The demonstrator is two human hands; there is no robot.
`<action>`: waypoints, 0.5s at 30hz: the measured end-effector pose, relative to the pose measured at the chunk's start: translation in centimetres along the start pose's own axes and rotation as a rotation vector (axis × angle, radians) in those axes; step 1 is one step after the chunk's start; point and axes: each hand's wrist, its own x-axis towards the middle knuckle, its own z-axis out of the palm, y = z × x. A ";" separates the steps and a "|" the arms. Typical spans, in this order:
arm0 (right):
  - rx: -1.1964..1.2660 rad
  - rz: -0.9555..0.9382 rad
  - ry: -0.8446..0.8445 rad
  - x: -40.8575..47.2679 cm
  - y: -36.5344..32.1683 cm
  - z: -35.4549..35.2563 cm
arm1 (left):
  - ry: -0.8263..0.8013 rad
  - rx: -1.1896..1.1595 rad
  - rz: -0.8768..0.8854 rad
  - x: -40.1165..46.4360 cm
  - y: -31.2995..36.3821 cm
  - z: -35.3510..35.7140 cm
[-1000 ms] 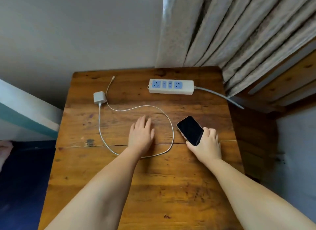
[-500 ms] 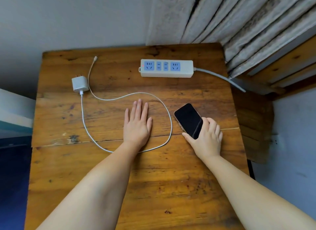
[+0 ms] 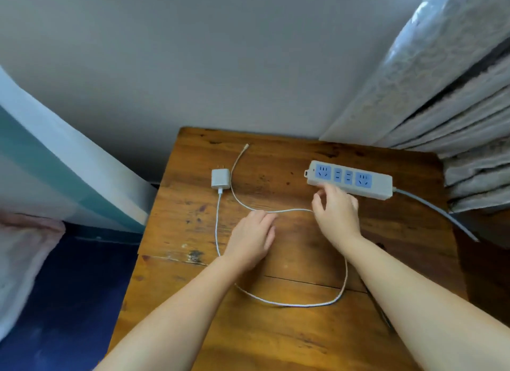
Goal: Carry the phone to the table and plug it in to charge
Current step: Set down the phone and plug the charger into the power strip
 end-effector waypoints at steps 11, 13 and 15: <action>-0.101 -0.292 -0.224 5.7 -13.3 11.0 | 0.224 0.005 -0.573 -0.4 -8.9 -2.2; -0.176 -0.257 -0.267 6.1 -14.2 12.0 | 0.157 0.069 -0.603 -0.1 -8.6 -1.5; -0.240 -0.222 -0.326 6.3 -14.7 12.7 | 0.165 0.073 -0.612 0.1 -8.1 -1.1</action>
